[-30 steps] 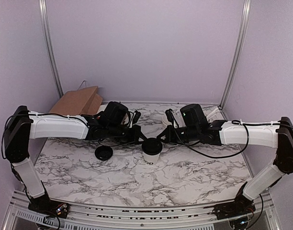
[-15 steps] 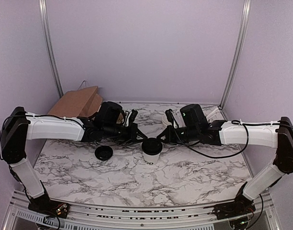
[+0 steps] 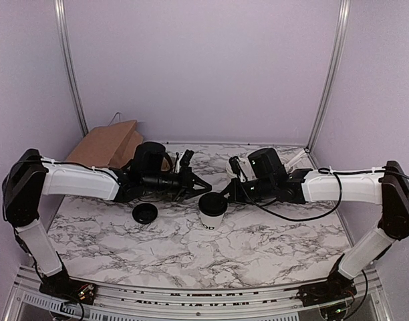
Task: Pack the takeout coffee
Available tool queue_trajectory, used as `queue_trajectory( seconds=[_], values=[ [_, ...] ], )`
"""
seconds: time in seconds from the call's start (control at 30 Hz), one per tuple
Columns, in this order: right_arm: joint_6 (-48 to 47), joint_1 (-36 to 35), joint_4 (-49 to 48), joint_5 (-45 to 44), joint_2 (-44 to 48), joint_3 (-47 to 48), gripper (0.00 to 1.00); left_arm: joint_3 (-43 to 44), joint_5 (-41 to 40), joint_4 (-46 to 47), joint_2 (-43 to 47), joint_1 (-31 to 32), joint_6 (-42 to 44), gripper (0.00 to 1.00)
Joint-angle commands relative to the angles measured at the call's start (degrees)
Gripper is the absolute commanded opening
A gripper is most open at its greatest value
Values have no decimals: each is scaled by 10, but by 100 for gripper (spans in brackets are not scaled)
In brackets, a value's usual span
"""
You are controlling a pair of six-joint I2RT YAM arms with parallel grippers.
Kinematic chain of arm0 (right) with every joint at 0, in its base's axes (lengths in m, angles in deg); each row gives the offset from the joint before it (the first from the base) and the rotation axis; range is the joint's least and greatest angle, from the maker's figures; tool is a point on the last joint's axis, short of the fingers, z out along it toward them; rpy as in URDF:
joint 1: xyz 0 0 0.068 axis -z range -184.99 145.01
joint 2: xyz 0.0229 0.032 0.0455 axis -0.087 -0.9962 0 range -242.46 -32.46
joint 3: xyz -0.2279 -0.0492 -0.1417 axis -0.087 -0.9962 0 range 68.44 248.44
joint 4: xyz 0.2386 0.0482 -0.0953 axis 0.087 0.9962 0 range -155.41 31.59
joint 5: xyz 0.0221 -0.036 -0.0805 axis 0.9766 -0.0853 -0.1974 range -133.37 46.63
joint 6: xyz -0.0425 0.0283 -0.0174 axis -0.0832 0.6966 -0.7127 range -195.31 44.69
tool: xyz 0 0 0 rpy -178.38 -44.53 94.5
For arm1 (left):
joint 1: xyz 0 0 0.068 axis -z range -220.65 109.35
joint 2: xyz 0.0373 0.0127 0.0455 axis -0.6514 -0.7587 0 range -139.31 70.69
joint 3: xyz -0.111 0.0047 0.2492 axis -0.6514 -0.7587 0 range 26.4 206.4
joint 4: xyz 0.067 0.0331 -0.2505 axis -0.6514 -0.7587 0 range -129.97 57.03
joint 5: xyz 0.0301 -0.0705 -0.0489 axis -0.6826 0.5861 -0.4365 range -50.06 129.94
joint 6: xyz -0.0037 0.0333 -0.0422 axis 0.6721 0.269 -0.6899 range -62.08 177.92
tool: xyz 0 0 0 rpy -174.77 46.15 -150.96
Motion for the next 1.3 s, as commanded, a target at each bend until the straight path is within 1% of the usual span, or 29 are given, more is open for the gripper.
queue_trajectory(
  seconds=[0.0,0.13,0.33,0.7,0.8,0.93,1.03,1.1,1.17,1.27],
  values=[
    [-8,-4,11,-11,-7,8,0,-48,38,90,-55,-14,-50,0],
    [-7,-8,15,-14,-10,6,0,-69,33,92,-82,-15,-57,0],
    [-7,-11,19,-20,-8,7,0,-71,26,87,-63,-17,-50,0],
    [-12,-13,21,-22,-9,14,0,10,37,58,-24,-17,-40,0],
    [-13,-14,21,-21,-12,15,0,30,39,53,-39,-18,-41,0],
    [-13,-15,21,-22,-11,15,0,31,31,46,-71,-27,-47,0],
    [-13,-15,22,-23,-9,13,0,31,28,15,-109,-30,-41,0],
    [-13,-15,23,-23,-9,13,0,33,23,-23,-126,-29,-27,0],
    [-13,-15,23,-22,-10,12,0,31,13,-53,-134,-29,-15,0],
    [-13,-16,22,-21,-10,12,0,25,7,-66,-127,-30,-12,0]
  ],
)
